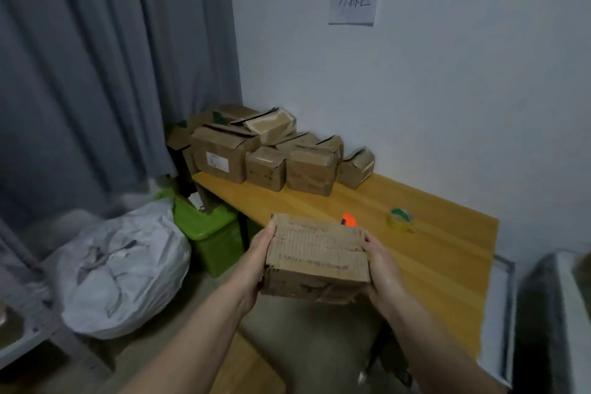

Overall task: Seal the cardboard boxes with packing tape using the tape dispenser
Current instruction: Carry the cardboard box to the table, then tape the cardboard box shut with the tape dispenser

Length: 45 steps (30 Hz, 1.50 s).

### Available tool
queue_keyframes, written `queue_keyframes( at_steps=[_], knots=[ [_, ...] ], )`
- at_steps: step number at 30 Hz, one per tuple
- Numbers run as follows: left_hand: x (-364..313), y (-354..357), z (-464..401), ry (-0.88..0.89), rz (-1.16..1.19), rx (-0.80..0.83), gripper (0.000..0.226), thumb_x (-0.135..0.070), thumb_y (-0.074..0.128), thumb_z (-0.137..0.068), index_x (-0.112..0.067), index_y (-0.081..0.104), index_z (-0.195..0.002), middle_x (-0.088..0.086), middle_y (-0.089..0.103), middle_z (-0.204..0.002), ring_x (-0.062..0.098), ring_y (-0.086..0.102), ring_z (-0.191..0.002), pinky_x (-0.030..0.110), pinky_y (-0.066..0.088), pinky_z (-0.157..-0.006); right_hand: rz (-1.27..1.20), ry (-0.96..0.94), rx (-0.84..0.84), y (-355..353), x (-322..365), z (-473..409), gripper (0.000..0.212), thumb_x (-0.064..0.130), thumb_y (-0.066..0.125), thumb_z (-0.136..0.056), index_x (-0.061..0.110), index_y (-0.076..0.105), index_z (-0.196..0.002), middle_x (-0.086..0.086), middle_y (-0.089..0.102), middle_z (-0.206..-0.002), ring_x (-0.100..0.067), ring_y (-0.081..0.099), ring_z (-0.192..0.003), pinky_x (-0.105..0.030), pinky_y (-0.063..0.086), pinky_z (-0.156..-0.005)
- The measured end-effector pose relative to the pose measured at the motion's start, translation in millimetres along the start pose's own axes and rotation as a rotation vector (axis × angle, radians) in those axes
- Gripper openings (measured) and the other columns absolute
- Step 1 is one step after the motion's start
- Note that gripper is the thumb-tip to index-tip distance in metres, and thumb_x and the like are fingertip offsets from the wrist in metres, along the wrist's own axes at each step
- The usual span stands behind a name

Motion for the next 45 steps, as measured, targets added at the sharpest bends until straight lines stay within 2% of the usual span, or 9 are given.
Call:
queue_keyframes(
  at_steps=[2, 8, 14, 19, 23, 27, 32, 37, 45],
  knots=[
    [-9.6, -6.1, -34.0, -0.03, 0.007, 0.029, 0.067, -0.074, 0.046, -0.082, -0.032, 0.054, -0.133, -0.006, 0.068, -0.117, 0.015, 0.061, -0.108, 0.033, 0.05, -0.077, 0.031, -0.006, -0.024, 7.6, 6.3, -26.7, 0.028, 0.021, 0.044, -0.1, 0.018, 0.057, -0.125, -0.005, 0.073, -0.1, -0.013, 0.072, -0.08, -0.026, 0.053, -0.058],
    [-21.3, -1.2, -105.6, -0.065, 0.03, 0.094, 0.078, -0.08, 0.053, -0.069, -0.031, 0.059, -0.13, -0.001, 0.069, -0.118, 0.02, 0.063, -0.11, 0.04, 0.05, -0.095, 0.053, -0.004, -0.07, 8.2, 12.2, -88.1, 0.031, 0.025, 0.046, -0.099, 0.02, 0.057, -0.128, -0.002, 0.071, -0.11, -0.018, 0.069, -0.097, -0.038, 0.055, -0.079],
    [-19.4, 1.6, -168.0, -0.085, 0.04, 0.064, 0.111, -0.092, 0.063, -0.041, -0.031, 0.055, -0.134, 0.002, 0.067, -0.123, 0.024, 0.061, -0.113, 0.048, 0.046, -0.101, 0.116, 0.046, -0.052, 2.5, 10.5, -156.6, 0.03, 0.027, 0.042, -0.1, 0.026, 0.058, -0.126, 0.0, 0.069, -0.112, -0.019, 0.069, -0.096, -0.047, 0.053, -0.086],
    [-25.4, 30.0, -227.9, -0.117, 0.065, 0.074, 0.088, -0.082, 0.054, -0.065, -0.03, 0.053, -0.135, 0.002, 0.065, -0.124, 0.022, 0.058, -0.115, 0.042, 0.047, -0.095, 0.118, 0.087, -0.024, -19.6, 15.7, -220.6, 0.032, 0.02, 0.037, -0.102, 0.023, 0.057, -0.125, -0.006, 0.067, -0.11, -0.024, 0.068, -0.093, -0.036, 0.054, -0.07],
    [-21.7, 71.1, -276.2, -0.184, 0.061, 0.098, 0.063, -0.075, 0.04, -0.082, -0.031, 0.065, -0.119, 0.001, 0.069, -0.114, 0.02, 0.059, -0.11, 0.038, 0.046, -0.09, 0.083, 0.087, -0.042, -53.7, 17.9, -269.5, 0.028, 0.015, 0.036, -0.103, 0.016, 0.055, -0.124, -0.009, 0.063, -0.11, -0.02, 0.065, -0.094, -0.034, 0.054, -0.071],
    [-10.7, 93.5, -309.0, -0.252, 0.099, 0.031, 0.068, -0.076, 0.05, -0.073, -0.026, 0.068, -0.116, 0.004, 0.071, -0.114, 0.023, 0.062, -0.109, 0.04, 0.048, -0.096, 0.085, 0.149, -0.043, -77.8, 11.8, -310.3, 0.024, 0.016, 0.038, -0.103, 0.02, 0.057, -0.118, -0.011, 0.061, -0.114, -0.025, 0.063, -0.1, -0.039, 0.054, -0.077],
    [-12.5, 96.1, -343.3, -0.301, 0.081, 0.001, 0.071, -0.075, 0.054, -0.07, -0.022, 0.07, -0.115, 0.004, 0.072, -0.111, 0.024, 0.064, -0.109, 0.043, 0.044, -0.104, 0.06, 0.213, -0.027, -83.2, 8.4, -343.1, 0.021, 0.018, 0.04, -0.103, 0.023, 0.057, -0.114, -0.005, 0.061, -0.113, -0.02, 0.062, -0.1, -0.035, 0.053, -0.074],
    [-28.6, 97.4, -383.1, -0.302, 0.05, 0.039, 0.053, -0.058, 0.05, -0.09, -0.02, 0.064, -0.124, 0.003, 0.071, -0.114, 0.021, 0.064, -0.109, 0.038, 0.047, -0.1, 0.02, 0.226, -0.062, -86.8, 7.9, -368.5, 0.025, 0.019, 0.042, -0.103, 0.021, 0.057, -0.122, -0.006, 0.059, -0.121, -0.023, 0.06, -0.109, -0.038, 0.051, -0.082],
    [-67.8, 93.6, -468.6, -0.293, -0.069, 0.174, 0.043, -0.053, 0.048, -0.094, -0.026, 0.058, -0.126, 0.001, 0.065, -0.118, 0.018, 0.06, -0.105, 0.034, 0.049, -0.09, -0.021, 0.199, -0.219, -68.4, 9.6, -419.5, 0.028, 0.018, 0.042, -0.102, 0.017, 0.055, -0.128, -0.008, 0.061, -0.121, -0.022, 0.061, -0.108, -0.036, 0.052, -0.09]
  ],
)
Point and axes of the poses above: each hand's wrist, its own z-axis away from the middle knuckle, its own y-axis out of the palm, x = y × z, the point moved 2 cm from there along -z, towards the middle knuckle
